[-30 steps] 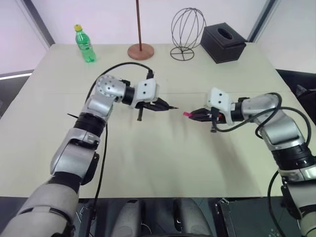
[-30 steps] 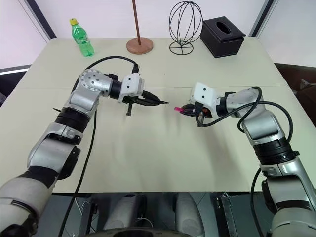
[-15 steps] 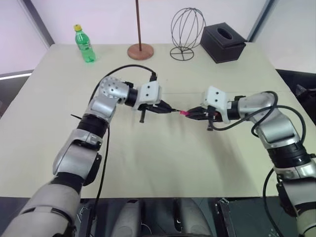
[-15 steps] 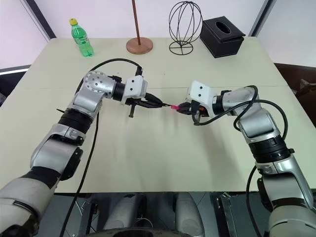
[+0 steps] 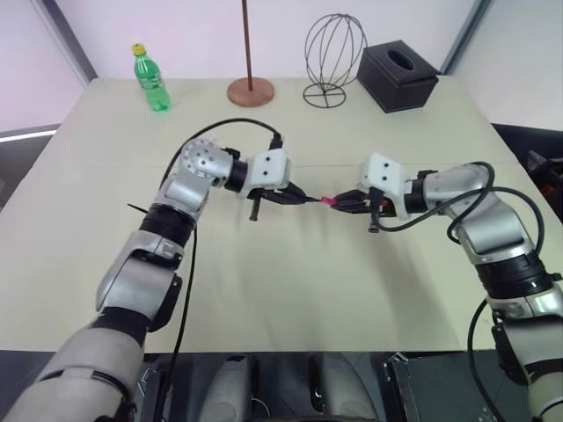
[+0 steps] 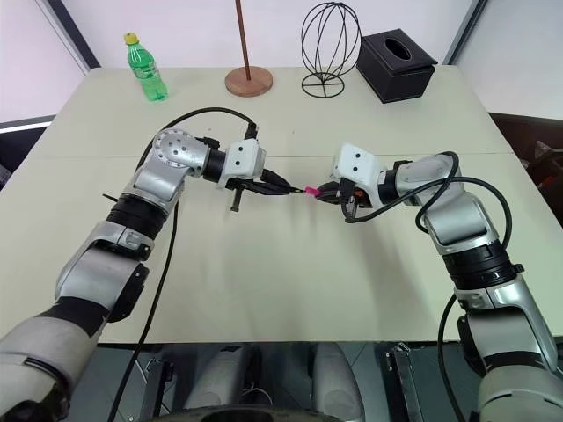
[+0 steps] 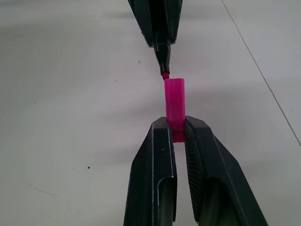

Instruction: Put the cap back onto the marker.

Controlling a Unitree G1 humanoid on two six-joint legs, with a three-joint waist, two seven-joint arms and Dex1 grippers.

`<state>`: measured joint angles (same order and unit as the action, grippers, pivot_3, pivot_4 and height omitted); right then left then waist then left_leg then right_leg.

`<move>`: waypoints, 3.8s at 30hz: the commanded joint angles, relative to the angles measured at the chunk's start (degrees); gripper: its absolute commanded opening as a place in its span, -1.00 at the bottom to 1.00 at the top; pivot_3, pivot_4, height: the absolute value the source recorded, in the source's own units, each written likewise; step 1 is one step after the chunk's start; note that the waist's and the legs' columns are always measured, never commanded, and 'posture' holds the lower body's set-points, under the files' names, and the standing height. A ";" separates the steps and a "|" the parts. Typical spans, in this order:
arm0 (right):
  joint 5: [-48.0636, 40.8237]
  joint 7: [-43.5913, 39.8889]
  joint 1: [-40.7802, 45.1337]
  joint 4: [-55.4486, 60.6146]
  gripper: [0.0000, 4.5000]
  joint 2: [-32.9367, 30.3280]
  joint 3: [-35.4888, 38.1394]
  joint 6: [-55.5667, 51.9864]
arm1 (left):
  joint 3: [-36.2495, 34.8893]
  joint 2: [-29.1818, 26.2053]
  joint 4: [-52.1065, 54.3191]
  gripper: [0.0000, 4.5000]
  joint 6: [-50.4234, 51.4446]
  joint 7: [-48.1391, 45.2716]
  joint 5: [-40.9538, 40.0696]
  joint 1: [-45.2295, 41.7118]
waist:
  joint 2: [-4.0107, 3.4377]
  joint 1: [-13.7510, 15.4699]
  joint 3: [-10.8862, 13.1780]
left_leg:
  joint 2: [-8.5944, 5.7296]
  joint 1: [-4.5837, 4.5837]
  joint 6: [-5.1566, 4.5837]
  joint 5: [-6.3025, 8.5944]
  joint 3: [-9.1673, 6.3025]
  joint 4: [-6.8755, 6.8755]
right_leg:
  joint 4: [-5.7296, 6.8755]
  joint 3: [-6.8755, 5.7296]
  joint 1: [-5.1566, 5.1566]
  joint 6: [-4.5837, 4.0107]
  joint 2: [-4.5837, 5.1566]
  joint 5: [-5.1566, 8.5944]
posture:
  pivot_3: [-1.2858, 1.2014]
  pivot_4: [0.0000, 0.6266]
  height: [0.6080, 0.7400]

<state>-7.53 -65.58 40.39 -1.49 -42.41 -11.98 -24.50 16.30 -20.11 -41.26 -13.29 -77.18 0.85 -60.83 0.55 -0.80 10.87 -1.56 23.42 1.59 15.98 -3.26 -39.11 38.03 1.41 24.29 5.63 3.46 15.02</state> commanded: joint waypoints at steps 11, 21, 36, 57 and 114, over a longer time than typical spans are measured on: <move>0.67 -0.30 1.14 2.51 -0.98 1.69 -0.40 1.68 | 0.92 3.92 -0.64 -1.00 -2.22 2.14 1.52 -1.17 | 0.00 0.00 0.00 | -0.03 0.00 0.00 0.00 0.00 0.00 | 0.00 0.00 0.00 0.00 0.00 0.00 | 0.03 -0.52 1.00; 5.38 -1.65 1.03 0.05 -0.98 1.23 -2.83 8.39 | 0.31 4.31 0.01 -1.00 -1.98 1.99 1.50 -1.10 | 0.00 -0.01 0.00 | -0.13 0.01 0.00 0.00 0.00 0.00 | 0.00 0.00 0.02 0.00 0.00 0.00 | 0.03 -0.52 1.00; 2.09 -5.25 5.75 -4.40 -0.98 4.92 -1.46 -1.39 | 4.59 3.59 1.24 -1.00 -6.66 6.38 8.56 -0.58 | 0.00 0.00 0.00 | -0.14 0.00 0.00 0.00 0.00 0.00 | 0.02 0.01 0.02 0.00 0.00 0.00 | 0.03 -0.52 1.00; 6.69 -5.09 11.74 -2.96 -0.98 9.71 -5.25 2.47 | 4.70 7.73 10.36 -1.00 6.52 -4.23 3.04 2.35 | -0.01 -0.18 0.00 | -0.15 0.01 0.01 0.00 -0.02 0.00 | 0.04 0.00 0.04 0.00 0.00 0.00 | 0.03 -0.52 1.00; 11.53 -5.29 10.51 -10.83 0.20 7.94 -6.93 4.87 | 1.24 1.36 11.27 -1.00 6.30 -0.31 5.54 -2.58 | -0.02 -0.26 -0.01 | -0.18 0.01 0.02 -0.01 -0.02 0.02 | 0.05 0.01 0.07 0.00 0.02 0.00 | 0.03 -0.52 1.00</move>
<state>4.38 -71.05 49.95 -13.79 -34.11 -19.96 -19.45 17.62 -18.22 -32.41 -6.81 -77.26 7.82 -62.27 0.53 -1.06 10.86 -1.74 23.43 1.61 15.97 -3.28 -39.09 38.08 1.42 24.36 5.63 3.48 15.02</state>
